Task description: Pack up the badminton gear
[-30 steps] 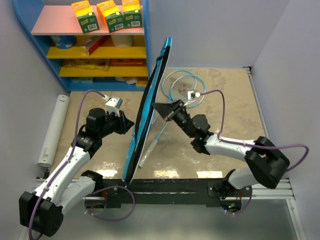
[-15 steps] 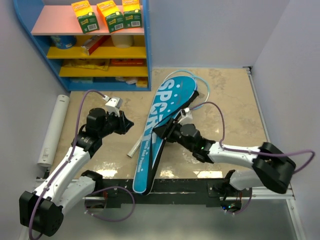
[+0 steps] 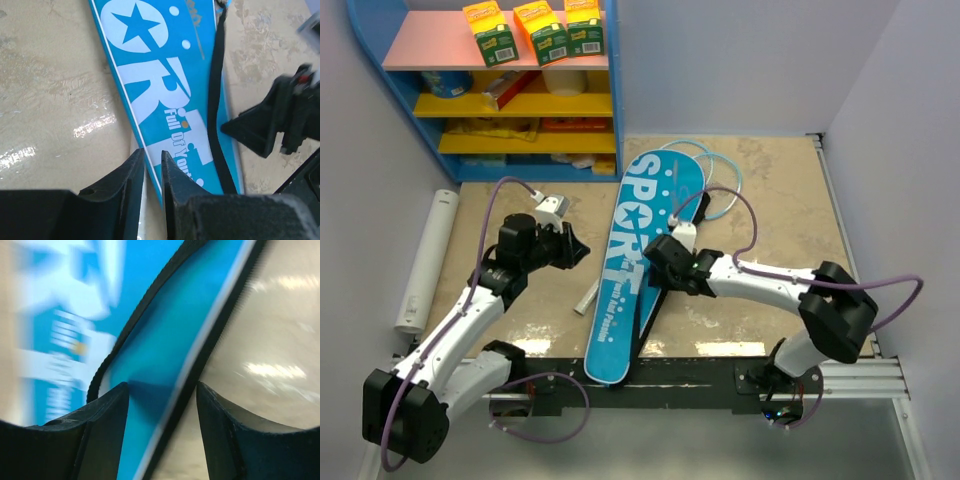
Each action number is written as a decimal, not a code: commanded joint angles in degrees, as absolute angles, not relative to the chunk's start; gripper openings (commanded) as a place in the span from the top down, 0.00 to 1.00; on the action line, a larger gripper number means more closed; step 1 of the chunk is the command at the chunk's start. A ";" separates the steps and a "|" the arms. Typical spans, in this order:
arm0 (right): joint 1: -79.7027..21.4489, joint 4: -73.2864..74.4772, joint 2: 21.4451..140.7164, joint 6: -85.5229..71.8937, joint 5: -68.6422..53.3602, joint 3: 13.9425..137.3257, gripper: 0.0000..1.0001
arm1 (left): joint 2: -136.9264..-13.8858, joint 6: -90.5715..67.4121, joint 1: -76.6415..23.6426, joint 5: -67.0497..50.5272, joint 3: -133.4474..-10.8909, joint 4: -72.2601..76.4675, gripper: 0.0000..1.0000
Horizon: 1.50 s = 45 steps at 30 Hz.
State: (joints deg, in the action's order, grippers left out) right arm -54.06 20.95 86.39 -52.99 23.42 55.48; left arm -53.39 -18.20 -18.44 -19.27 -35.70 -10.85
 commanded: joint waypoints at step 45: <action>-55.37 18.64 94.22 -60.29 27.16 51.51 0.51 | -58.71 -16.00 -26.45 -17.49 -38.32 -12.83 0.73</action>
